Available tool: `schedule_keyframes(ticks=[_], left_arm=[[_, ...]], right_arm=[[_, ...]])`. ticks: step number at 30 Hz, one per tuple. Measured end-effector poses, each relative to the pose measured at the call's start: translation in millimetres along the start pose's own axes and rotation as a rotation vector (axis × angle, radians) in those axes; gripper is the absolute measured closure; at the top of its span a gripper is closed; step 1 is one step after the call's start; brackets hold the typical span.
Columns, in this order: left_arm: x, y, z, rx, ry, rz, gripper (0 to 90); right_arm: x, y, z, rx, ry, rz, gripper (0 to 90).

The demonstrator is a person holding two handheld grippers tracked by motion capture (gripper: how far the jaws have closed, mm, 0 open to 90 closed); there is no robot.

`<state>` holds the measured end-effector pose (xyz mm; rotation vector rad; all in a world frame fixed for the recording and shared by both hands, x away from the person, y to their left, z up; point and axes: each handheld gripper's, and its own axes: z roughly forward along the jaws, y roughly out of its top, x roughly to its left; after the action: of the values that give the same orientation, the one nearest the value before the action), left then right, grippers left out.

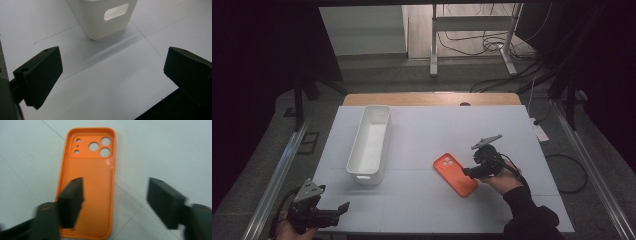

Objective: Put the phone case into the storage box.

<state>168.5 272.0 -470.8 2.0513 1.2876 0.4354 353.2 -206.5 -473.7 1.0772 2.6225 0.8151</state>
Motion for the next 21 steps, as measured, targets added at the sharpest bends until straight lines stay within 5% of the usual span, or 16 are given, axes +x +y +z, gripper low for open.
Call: schedule_keyframes(ticks=[2,7,21], left_arm=[[0.0,0.0,0.0,0.000,0.000,0.000,2.8],[-0.1,0.0,0.0,0.001,0.001,0.001,2.8],[-0.5,0.1,0.1,0.002,0.001,0.003,2.8]], right_arm=[[0.4,-0.5,0.3,-0.003,-0.030,0.010,11.6],[-0.1,-1.9,4.7,0.001,-0.044,-0.002,0.0],[-4.0,-10.3,18.2,0.046,-0.047,-0.021,0.0]])
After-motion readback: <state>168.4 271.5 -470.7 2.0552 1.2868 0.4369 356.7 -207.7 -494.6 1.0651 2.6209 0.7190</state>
